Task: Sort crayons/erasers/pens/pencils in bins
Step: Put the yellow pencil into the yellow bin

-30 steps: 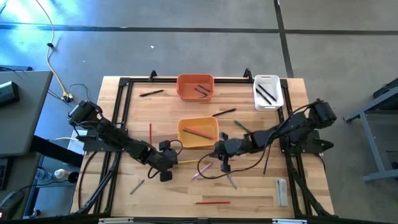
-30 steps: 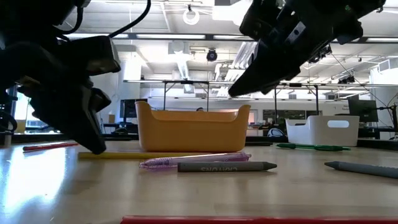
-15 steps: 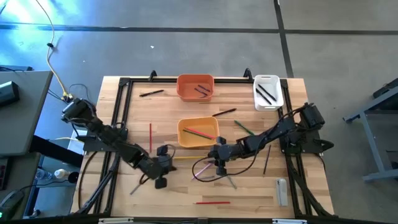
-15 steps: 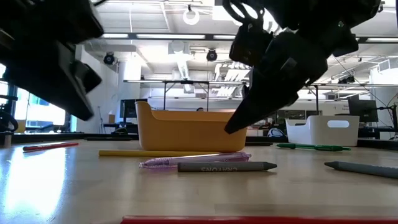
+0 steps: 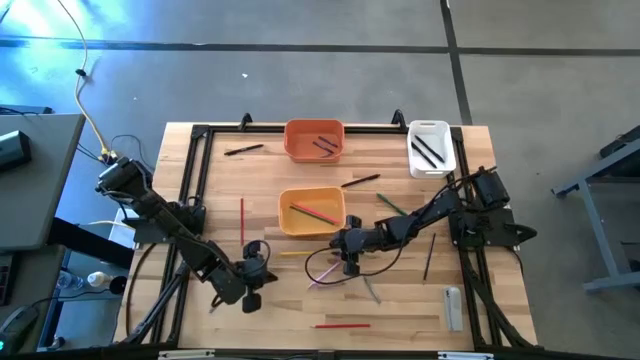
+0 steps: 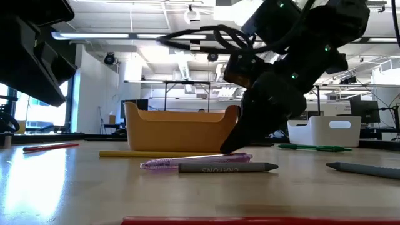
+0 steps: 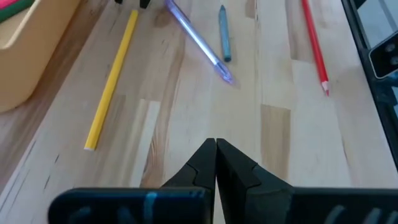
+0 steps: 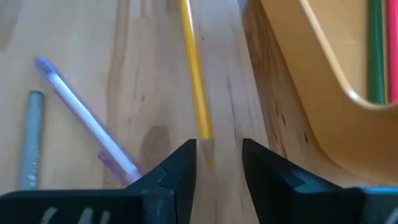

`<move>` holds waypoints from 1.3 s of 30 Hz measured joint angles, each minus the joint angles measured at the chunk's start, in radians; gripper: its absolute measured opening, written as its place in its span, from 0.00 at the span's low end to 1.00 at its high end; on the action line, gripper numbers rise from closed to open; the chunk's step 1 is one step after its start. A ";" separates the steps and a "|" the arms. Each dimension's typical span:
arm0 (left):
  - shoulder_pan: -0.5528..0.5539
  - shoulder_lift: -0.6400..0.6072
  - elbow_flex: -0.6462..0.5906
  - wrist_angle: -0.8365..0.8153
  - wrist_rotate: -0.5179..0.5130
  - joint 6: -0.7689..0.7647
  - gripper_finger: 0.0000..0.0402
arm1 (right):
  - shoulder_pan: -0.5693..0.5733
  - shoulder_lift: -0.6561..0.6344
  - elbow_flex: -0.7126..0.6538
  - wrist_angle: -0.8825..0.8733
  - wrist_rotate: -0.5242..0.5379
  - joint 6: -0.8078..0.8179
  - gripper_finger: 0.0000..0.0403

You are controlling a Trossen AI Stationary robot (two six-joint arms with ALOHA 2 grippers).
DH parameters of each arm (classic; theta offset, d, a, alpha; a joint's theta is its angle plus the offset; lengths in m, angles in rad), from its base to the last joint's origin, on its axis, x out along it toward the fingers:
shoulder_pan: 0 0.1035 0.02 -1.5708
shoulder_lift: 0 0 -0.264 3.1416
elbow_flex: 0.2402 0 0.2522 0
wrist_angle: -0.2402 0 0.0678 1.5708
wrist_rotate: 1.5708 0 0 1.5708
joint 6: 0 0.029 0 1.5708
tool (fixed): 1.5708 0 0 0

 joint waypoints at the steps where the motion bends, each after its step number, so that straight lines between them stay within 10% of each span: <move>1: 0.002 0.000 0.000 0.000 0.000 0.000 0.00 | -0.001 0.004 0.000 -0.001 0.000 -0.002 0.29; 14: 0.062 -0.001 0.000 0.001 0.017 0.033 0.02 | -0.002 0.013 0.001 -0.012 0.002 -0.026 0.01; 39: 0.201 0.043 0.002 -0.171 0.060 0.186 0.38 | 0.054 0.019 -0.003 0.038 -0.024 -0.134 0.00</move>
